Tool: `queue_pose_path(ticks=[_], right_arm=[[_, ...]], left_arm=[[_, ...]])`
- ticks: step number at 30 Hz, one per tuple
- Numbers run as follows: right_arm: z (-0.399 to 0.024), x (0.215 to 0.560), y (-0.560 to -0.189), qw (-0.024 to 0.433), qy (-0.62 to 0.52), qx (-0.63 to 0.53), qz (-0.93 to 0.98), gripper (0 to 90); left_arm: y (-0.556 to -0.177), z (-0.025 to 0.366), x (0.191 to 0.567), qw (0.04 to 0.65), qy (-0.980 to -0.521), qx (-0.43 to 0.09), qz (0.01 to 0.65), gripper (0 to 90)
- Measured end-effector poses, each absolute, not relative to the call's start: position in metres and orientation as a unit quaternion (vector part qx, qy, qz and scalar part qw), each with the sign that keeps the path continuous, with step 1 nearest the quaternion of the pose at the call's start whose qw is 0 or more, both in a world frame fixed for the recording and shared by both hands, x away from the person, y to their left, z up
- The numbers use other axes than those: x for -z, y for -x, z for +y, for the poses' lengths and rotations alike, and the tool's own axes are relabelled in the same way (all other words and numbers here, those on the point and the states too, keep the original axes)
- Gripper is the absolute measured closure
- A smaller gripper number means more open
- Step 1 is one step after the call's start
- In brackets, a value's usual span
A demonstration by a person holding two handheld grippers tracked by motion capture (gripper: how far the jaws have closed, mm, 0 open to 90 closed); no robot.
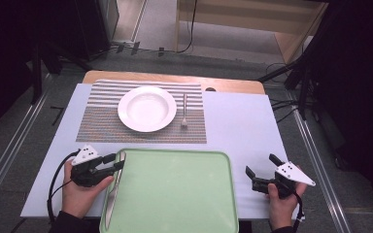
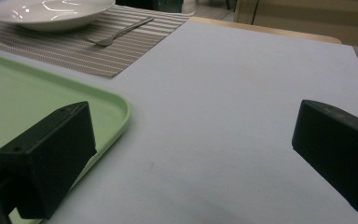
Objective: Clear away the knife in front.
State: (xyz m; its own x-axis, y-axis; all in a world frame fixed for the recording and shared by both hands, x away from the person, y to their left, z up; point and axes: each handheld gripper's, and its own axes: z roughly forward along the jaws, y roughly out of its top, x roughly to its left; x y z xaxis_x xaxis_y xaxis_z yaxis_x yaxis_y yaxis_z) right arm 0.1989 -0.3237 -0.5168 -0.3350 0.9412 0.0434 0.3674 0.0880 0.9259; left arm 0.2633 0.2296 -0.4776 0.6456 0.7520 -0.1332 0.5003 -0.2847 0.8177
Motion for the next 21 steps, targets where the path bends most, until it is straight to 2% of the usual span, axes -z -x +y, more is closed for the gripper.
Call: queue_pose_path(ticks=[1,3,5,6,8,16,21], right_arm=[[-0.324,0.517,-0.199,0.309,-0.487,-0.467,0.670,0.0],[-0.325,0.517,-0.199,0.310,-0.488,-0.467,0.669,0.0],[-0.325,0.517,-0.199,0.309,-0.488,-0.467,0.669,0.0],[-0.325,0.517,-0.199,0.310,-0.489,-0.466,0.669,0.0],[-0.324,0.517,-0.199,0.310,-0.489,-0.466,0.670,0.0],[-0.324,0.517,-0.200,0.310,-0.491,-0.463,0.669,0.0],[-0.321,0.515,-0.196,0.325,-0.481,-0.459,0.673,0.0]], left_arm=[[-0.263,0.232,0.477,0.453,-0.786,-0.141,0.397,38.7],[-0.263,0.239,0.476,0.470,-0.775,-0.142,0.398,26.3],[-0.261,0.243,0.474,0.490,-0.771,-0.143,0.381,3.3],[-0.259,0.246,0.471,0.504,-0.763,-0.151,0.375,0.0],[-0.256,0.252,0.468,0.516,-0.751,-0.168,0.377,0.0],[-0.259,0.269,0.475,0.532,-0.725,-0.173,0.401,0.0],[-0.261,0.270,0.481,0.509,-0.730,-0.201,0.409,0.0]])
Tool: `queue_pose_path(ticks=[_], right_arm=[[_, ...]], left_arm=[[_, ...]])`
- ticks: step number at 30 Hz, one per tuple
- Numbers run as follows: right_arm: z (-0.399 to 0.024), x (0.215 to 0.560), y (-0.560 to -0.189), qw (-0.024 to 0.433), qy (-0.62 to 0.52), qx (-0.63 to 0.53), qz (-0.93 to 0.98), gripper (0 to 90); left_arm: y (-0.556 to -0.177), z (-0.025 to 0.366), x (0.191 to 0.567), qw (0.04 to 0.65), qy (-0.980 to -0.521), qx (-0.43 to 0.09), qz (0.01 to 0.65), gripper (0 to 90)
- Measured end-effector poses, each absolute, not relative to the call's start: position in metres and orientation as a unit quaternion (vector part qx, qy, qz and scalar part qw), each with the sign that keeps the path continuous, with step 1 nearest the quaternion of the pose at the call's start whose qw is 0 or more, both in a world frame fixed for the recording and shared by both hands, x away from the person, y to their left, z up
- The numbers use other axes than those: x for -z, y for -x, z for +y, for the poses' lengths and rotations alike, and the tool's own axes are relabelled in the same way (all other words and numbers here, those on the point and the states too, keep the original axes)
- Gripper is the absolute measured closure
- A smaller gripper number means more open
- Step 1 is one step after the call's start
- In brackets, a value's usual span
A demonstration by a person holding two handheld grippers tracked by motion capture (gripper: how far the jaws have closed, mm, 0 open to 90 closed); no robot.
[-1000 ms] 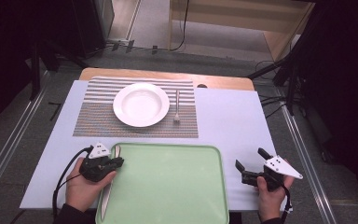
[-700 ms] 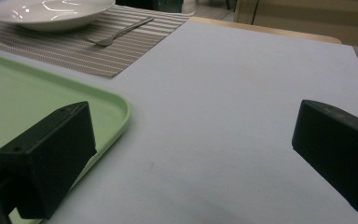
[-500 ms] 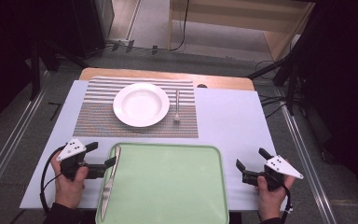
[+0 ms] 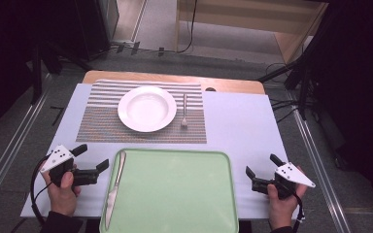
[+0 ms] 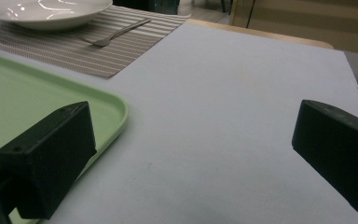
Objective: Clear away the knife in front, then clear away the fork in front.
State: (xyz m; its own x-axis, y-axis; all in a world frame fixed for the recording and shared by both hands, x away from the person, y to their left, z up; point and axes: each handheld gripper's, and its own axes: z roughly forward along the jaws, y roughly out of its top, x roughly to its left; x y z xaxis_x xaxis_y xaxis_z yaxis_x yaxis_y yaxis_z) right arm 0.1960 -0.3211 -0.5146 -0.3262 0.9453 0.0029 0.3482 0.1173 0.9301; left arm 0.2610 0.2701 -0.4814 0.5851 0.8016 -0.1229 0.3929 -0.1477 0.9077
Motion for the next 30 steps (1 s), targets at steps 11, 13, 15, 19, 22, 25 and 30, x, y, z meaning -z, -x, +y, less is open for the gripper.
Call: queue_pose_path(ticks=[11,13,15,19,22,25,30], right_arm=[[-0.318,0.506,-0.196,0.319,-0.476,-0.462,0.677,0.0],[-0.317,0.503,-0.197,0.318,-0.471,-0.466,0.678,0.0],[-0.314,0.499,-0.197,0.317,-0.469,-0.467,0.679,0.0],[-0.307,0.492,-0.201,0.309,-0.463,-0.469,0.686,0.0],[-0.301,0.488,-0.206,0.299,-0.453,-0.470,0.696,0.0],[-0.293,0.484,-0.213,0.290,-0.446,-0.472,0.703,0.0],[-0.283,0.474,-0.226,0.280,-0.433,-0.484,0.706,0.0]], left_arm=[[-0.265,0.272,0.488,0.506,-0.733,-0.202,0.407,0.0],[-0.265,0.272,0.488,0.510,-0.730,-0.201,0.408,0.0],[-0.265,0.272,0.489,0.512,-0.729,-0.199,0.408,0.0],[-0.265,0.269,0.490,0.516,-0.732,-0.196,0.399,0.0],[-0.264,0.272,0.488,0.521,-0.730,-0.193,0.398,0.0],[-0.264,0.272,0.488,0.524,-0.728,-0.190,0.399,0.0],[-0.265,0.272,0.488,0.529,-0.725,-0.184,0.402,0.0]])
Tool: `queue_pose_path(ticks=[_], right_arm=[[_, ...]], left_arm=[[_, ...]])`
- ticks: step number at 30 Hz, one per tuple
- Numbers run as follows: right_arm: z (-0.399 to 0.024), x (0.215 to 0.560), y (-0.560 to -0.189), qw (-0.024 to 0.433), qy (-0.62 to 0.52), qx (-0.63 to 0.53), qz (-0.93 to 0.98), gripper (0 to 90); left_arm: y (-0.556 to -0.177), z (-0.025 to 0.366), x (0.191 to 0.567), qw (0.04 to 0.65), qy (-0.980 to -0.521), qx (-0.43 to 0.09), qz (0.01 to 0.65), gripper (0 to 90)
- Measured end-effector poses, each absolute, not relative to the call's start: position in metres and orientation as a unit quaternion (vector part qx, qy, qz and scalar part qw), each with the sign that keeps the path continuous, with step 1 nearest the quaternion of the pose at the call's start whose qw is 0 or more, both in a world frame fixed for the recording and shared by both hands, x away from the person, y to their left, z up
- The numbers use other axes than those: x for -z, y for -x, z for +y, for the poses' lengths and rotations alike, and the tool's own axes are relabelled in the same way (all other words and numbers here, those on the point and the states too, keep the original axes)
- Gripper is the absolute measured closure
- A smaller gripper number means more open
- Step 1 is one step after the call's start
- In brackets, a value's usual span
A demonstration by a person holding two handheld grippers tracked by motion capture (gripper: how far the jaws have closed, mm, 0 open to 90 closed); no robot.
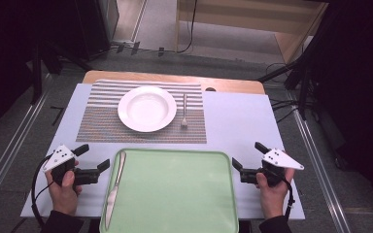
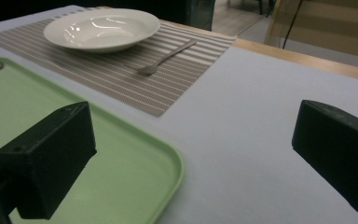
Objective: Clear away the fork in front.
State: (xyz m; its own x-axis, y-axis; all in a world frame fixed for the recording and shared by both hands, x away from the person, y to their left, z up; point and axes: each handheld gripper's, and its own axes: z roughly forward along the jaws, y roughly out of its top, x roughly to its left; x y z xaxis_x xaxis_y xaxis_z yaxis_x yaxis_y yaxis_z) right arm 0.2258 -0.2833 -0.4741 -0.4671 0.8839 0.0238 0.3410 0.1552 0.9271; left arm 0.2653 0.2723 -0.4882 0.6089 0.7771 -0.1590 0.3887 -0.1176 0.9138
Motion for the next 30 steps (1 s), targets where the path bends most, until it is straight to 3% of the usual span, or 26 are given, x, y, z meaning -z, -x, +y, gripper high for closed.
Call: queue_pose_path(ticks=[8,30], right_arm=[[-0.265,0.459,-0.247,0.248,-0.408,-0.490,0.729,0.0],[-0.234,0.440,-0.295,0.229,-0.403,-0.465,0.754,0.0]], left_arm=[[-0.261,0.270,0.489,0.523,-0.732,-0.191,0.394,0.0],[-0.262,0.273,0.491,0.533,-0.728,-0.181,0.392,0.0]])
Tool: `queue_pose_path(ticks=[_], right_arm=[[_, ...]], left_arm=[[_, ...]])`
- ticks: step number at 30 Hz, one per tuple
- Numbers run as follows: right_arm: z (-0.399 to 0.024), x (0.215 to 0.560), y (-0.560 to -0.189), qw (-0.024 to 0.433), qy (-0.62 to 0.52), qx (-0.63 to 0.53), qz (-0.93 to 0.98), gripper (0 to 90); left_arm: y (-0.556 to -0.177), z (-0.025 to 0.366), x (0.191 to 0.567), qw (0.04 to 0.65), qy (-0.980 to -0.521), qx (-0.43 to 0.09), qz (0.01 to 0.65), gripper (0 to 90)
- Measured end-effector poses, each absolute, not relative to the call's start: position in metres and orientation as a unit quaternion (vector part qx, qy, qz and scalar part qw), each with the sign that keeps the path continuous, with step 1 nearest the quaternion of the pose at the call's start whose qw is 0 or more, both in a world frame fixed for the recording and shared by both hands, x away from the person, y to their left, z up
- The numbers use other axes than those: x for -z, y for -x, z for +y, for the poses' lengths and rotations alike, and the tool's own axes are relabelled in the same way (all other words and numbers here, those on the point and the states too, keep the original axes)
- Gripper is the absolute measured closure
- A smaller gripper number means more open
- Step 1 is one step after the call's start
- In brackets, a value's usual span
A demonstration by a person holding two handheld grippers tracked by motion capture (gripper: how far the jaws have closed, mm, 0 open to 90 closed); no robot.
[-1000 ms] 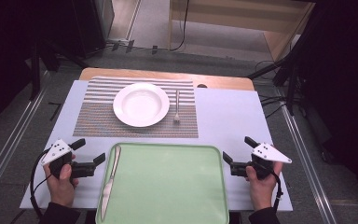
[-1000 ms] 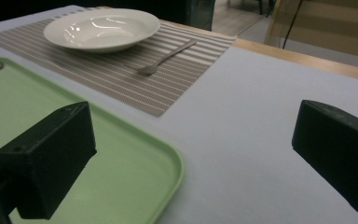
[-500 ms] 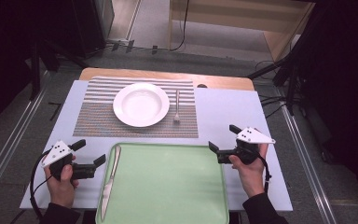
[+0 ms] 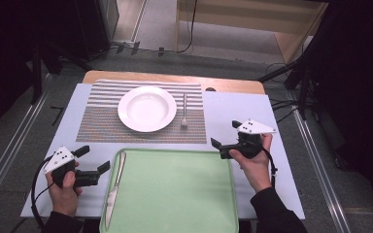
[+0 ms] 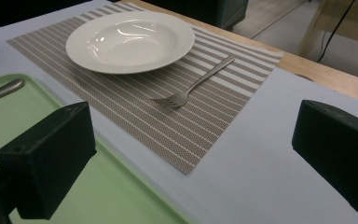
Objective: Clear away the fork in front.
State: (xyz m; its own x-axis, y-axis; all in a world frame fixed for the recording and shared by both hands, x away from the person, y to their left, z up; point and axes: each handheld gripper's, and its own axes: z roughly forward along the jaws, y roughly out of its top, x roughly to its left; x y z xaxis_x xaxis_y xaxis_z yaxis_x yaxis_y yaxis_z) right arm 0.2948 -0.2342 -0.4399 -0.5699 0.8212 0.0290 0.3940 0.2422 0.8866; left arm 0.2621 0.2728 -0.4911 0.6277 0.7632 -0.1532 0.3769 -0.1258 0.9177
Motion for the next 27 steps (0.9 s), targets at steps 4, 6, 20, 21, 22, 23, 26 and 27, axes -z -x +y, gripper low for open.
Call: queue_pose_path(ticks=[4,6,20,21,22,23,26,27], right_arm=[[-0.228,0.440,-0.306,0.222,-0.405,-0.462,0.757,0.0],[-0.223,0.440,-0.311,0.217,-0.402,-0.462,0.760,0.0],[-0.195,0.438,-0.345,0.204,-0.400,-0.438,0.779,17.0],[-0.194,0.438,-0.348,0.204,-0.402,-0.435,0.779,22.4],[-0.193,0.439,-0.351,0.205,-0.404,-0.431,0.780,25.4],[-0.192,0.439,-0.354,0.201,-0.407,-0.429,0.781,26.4],[-0.187,0.441,-0.363,0.188,-0.407,-0.424,0.787,37.8],[-0.185,0.442,-0.366,0.188,-0.407,-0.420,0.789,40.5]], left_arm=[[-0.262,0.273,0.491,0.530,-0.729,-0.182,0.392,0.0],[-0.261,0.273,0.491,0.530,-0.730,-0.181,0.392,0.0],[-0.261,0.272,0.491,0.532,-0.730,-0.180,0.390,0.0],[-0.261,0.272,0.491,0.532,-0.730,-0.179,0.390,0.0],[-0.261,0.272,0.491,0.532,-0.730,-0.179,0.390,0.0],[-0.261,0.272,0.491,0.531,-0.731,-0.179,0.390,0.0],[-0.262,0.272,0.491,0.531,-0.731,-0.178,0.390,0.0],[-0.262,0.272,0.491,0.531,-0.731,-0.179,0.389,0.0]])
